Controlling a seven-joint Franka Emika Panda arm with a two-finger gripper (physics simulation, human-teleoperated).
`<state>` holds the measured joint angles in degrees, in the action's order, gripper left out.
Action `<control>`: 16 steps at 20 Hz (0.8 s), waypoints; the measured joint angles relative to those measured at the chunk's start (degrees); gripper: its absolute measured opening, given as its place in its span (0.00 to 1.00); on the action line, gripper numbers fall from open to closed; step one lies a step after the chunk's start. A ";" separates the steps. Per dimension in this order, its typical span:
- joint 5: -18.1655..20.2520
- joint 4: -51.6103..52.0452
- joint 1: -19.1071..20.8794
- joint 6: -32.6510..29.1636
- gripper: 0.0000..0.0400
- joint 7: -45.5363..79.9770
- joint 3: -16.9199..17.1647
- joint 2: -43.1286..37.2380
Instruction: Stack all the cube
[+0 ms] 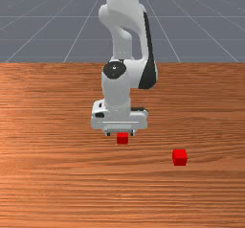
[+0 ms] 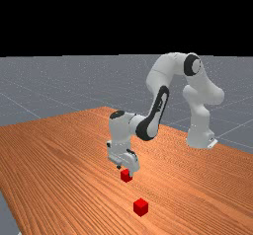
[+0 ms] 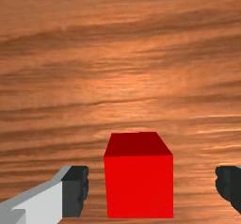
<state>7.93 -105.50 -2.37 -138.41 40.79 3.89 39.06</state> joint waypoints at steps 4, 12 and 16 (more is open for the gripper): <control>-1.97 -0.47 -2.15 -2.02 1.00 2.62 1.66 0.95; -6.38 -3.63 -6.90 -5.00 0.49 7.11 5.39 0.46; -7.87 -3.36 -8.69 -3.98 0.49 7.74 6.04 -6.50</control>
<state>0.07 -108.86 -11.06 -142.39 48.52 9.93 32.56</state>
